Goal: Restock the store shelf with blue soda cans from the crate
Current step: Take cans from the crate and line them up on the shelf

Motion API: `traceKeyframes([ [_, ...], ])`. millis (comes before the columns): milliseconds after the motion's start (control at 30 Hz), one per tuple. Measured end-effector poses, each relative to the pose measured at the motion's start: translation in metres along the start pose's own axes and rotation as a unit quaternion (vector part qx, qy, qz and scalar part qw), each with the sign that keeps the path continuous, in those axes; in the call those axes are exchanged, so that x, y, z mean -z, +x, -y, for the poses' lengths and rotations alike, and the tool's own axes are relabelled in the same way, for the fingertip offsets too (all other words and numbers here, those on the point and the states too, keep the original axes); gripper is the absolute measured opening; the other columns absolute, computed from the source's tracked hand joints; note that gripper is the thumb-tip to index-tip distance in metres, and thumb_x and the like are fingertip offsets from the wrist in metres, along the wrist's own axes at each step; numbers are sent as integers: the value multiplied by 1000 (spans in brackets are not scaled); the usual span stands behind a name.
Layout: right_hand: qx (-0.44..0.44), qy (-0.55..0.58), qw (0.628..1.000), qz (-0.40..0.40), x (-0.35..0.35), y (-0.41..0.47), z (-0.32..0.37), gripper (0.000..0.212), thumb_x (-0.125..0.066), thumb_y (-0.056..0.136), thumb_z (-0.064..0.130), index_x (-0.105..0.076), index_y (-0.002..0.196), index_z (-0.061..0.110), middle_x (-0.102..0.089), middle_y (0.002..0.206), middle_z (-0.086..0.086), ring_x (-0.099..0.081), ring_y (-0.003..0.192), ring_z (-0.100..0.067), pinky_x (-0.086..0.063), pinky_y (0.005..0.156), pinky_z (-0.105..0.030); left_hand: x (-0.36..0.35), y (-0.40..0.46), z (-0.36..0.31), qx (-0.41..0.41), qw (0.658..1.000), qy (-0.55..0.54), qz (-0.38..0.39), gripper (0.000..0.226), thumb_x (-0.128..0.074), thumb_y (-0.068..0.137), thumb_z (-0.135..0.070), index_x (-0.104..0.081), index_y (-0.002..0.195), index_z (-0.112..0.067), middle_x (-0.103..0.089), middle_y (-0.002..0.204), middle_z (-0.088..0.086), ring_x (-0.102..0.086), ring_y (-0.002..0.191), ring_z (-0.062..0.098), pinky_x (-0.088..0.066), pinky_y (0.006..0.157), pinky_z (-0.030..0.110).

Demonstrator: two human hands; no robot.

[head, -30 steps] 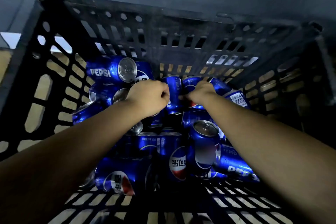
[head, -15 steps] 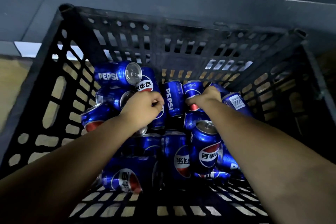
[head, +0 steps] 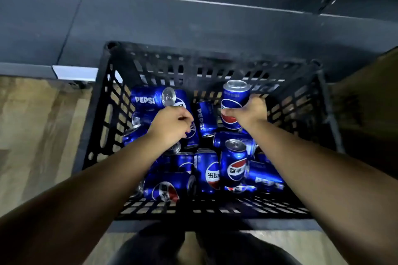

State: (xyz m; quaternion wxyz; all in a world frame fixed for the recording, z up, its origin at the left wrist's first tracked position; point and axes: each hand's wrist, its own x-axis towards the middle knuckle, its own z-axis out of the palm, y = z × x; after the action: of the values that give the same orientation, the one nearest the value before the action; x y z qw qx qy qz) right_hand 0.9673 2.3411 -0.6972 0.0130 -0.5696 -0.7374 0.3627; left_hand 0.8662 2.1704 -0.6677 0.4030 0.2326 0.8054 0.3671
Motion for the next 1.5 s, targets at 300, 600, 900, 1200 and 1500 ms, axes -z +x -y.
traceKeyframes([
  [300, 35, 127, 991, -6, 152, -142, 113, 61, -86, 64, 25, -55, 114, 7, -42, 113, -3, -44, 93, -11, -28, 78, -8, 78, -106, -162, 253, 891, -373, -59, 23, -42, 97, -13, -55, 79, -11, -60, 74, 7, -62, 46, 13, -49, 44, 21],
  [600, 65, 247, 967, 10, 285, -274, 216, 64, -81, 45, 42, -56, 102, 25, -61, 108, -7, -63, 96, -18, -52, 88, -39, 144, -234, -334, 338, 865, -341, 142, 63, -26, 96, -55, -56, 105, -1, -66, 85, 22, -63, 78, 31, -48, 66, 37],
  [900, 146, 320, 935, -34, 380, -352, 275, 74, -86, 50, 31, -53, 114, 18, -61, 113, -6, -62, 103, -15, -50, 93, -37, 191, -313, -451, 281, 872, -391, 87, 54, -48, 88, -57, -60, 86, -4, -67, 75, 15, -63, 73, 27, -50, 60, 40],
  [1200, 278, 348, 891, -81, 463, -399, 345, 77, -91, 54, 14, -47, 117, 18, -61, 113, 0, -60, 102, -8, -49, 91, -25, 247, -377, -554, 127, 848, -512, 42, 22, -60, 88, -28, -61, 71, -15, -64, 51, 2, -61, 43, 16, -53, 44, 26],
  [1500, 406, 295, 865, 24, 549, -417, 385, 74, -77, 55, 41, -43, 121, 34, -56, 124, 10, -55, 114, -6, -44, 96, -24, 304, -416, -628, -78, 857, -510, -12, 10, -63, 85, -22, -61, 86, -13, -68, 59, 1, -64, 64, 17, -56, 53, 31],
])
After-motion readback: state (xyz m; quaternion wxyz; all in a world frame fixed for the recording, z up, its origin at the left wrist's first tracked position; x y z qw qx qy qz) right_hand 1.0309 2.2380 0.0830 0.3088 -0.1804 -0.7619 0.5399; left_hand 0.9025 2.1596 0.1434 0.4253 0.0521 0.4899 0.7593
